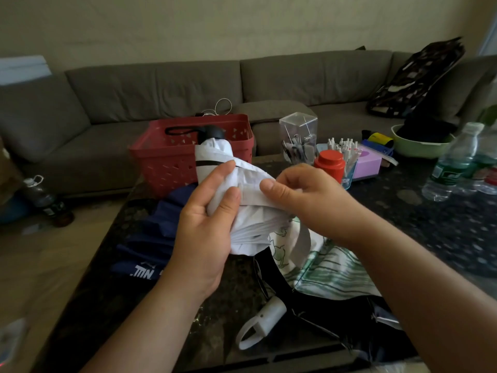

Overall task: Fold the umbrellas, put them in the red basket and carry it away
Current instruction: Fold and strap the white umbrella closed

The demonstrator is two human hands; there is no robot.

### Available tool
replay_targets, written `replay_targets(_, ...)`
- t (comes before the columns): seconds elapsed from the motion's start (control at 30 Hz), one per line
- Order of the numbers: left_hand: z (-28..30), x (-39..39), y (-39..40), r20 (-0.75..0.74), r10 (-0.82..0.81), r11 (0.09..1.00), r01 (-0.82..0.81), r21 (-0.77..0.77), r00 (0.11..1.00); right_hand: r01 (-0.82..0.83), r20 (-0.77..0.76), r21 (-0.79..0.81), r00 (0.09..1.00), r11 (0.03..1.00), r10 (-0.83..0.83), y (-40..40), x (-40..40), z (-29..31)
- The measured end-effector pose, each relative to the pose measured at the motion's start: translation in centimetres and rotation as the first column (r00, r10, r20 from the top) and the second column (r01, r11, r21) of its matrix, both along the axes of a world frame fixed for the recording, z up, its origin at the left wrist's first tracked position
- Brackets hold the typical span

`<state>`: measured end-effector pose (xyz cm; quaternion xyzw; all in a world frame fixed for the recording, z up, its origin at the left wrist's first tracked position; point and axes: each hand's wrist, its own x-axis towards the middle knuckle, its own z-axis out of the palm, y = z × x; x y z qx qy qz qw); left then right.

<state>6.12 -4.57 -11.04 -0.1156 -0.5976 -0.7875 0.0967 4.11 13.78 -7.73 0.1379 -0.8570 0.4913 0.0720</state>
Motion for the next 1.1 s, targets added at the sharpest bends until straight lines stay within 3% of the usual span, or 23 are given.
replay_targets(0.23,0.2,0.0,-0.2,-0.029,0.033,0.999,-0.034,-0.039,0.999,-0.076,0.057,-0.160,0.995,0.984,0.086,0.1,-0.3,-0.6)
replay_targets(0.33,0.2,0.1,-0.1,-0.018,0.019,0.998,-0.020,-0.051,1.000,-0.115,0.043,-0.156,0.991,0.981,0.123,-0.4,-0.5,-0.8)
replay_targets(0.43,0.5,0.1,-0.1,0.036,-0.042,0.998,0.040,0.050,0.998,-0.096,-0.001,-0.181,0.995,0.979,0.097,-0.4,-1.0,-0.9)
replay_targets(0.57,1.0,0.3,-0.4,0.065,-0.195,0.962,0.178,0.205,0.979,-0.189,0.038,-0.341,0.976,0.921,0.214,-0.1,-1.5,-1.3)
replay_targets(0.97,1.1,0.0,-0.5,0.070,-0.253,0.929,0.222,0.296,0.965,-0.125,0.011,-0.294,0.991,0.948,0.134,-0.9,-1.6,-1.8)
replay_targets(1.1,0.9,-0.1,-0.8,0.051,-0.207,0.967,0.197,0.164,0.977,-0.092,0.068,-0.297,0.991,0.950,0.117,-0.5,-1.3,-1.1)
